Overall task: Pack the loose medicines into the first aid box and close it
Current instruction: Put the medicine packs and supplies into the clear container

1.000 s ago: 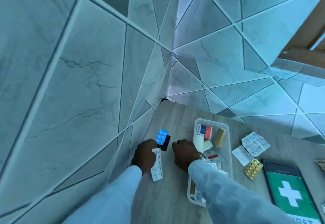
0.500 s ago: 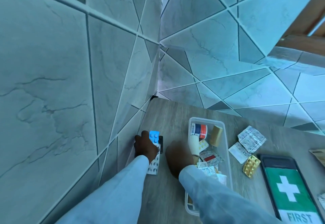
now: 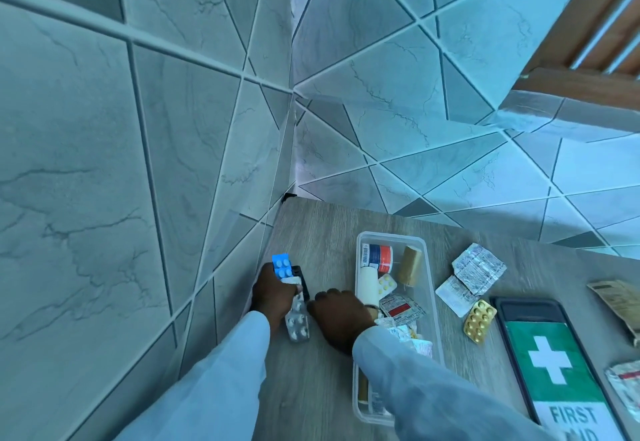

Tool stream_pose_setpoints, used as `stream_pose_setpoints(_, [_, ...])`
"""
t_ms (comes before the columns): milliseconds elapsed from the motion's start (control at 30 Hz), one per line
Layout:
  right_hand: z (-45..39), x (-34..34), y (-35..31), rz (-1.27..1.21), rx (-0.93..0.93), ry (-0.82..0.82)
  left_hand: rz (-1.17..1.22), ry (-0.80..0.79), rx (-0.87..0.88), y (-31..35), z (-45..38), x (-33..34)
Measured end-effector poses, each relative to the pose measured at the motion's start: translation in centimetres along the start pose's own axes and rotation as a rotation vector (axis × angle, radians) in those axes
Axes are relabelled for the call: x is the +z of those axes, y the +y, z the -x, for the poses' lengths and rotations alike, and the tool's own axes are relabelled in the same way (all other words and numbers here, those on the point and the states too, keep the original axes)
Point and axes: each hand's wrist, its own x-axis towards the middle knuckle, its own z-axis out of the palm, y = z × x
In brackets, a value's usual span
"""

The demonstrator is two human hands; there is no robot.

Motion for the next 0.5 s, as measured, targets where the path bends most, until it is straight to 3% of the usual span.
stream_pose_setpoints(100, [1.6,-1.4,0.8,-0.257,0.097,0.228,0.037,0.012,0.039,-0.5,-1.0,-0.7])
stream_pose_setpoints(200, [4.9,-2.2,3.5,-0.567,0.468,0.549,0.07,-0.008,0.084,1.1,0.6,-1.2])
stream_pose_setpoints(267, [7.2,-1.9,6.1,-0.795,0.711,0.636,0.113,-0.055,0.117,2.2,2.1,-0.9])
stream_pose_setpoints(367, [9.4,-0.5,8.9,-0.858,0.872,0.543,0.129,-0.158,0.15,3.4,4.6,0.7])
stream_pose_setpoints(433, [9.8,0.2,9.5,-0.775,0.809,0.444,0.114,-0.211,0.173,4.2,6.3,2.1])
stream_pose_setpoints(500, [10.3,0.1,9.4,-0.709,0.748,0.445,0.066,-0.255,0.212,4.6,8.1,3.5])
